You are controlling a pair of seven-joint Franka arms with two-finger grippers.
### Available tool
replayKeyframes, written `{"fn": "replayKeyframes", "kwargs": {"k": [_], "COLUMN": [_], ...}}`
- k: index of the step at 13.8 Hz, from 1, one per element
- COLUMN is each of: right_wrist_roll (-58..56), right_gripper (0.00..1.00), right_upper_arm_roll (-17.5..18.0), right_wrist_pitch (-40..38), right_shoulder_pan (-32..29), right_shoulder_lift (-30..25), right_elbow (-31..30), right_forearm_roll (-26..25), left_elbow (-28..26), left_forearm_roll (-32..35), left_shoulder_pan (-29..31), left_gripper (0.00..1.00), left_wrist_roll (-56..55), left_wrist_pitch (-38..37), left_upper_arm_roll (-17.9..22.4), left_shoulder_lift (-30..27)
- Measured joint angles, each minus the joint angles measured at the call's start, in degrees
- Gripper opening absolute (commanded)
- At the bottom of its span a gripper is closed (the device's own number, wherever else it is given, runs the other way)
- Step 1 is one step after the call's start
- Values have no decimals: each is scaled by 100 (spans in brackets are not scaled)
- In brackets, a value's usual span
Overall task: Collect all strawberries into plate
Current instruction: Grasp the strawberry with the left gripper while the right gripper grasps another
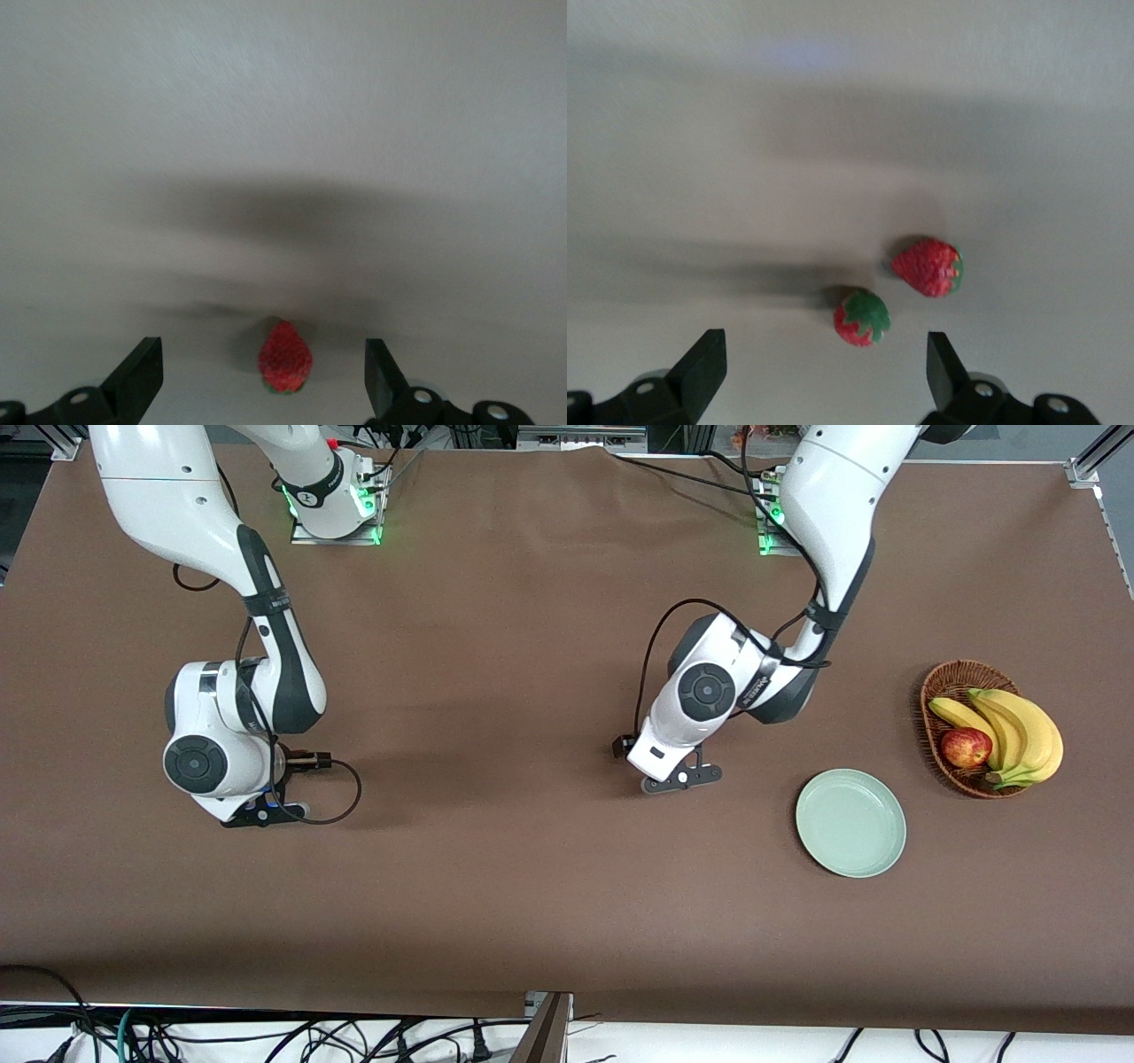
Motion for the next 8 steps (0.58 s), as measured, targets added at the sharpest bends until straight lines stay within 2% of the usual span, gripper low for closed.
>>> {"fn": "replayKeyframes", "kwargs": {"k": [5, 7, 8], "right_wrist_roll": [-1, -1, -1], "right_gripper": [100, 100, 100], "right_upper_arm_roll": [-1, -1, 0], "right_wrist_pitch": [390, 746, 841], "right_shoulder_pan": [-192, -198, -198], "right_shoulder_lift": [-160, -195, -198], "right_elbow": [-499, -763, -837], "right_forearm_roll": [213, 214, 214], "left_elbow": [-213, -248, -252], "left_forearm_roll": [0, 0, 0], "left_shoulder_pan": [-196, -219, -219], "left_gripper": [98, 51, 37], "left_wrist_roll": [-277, -314, -329], "left_wrist_pitch": [551, 599, 600], "left_upper_arm_roll": [2, 2, 4], "left_shoulder_lift": [187, 210, 211]}}
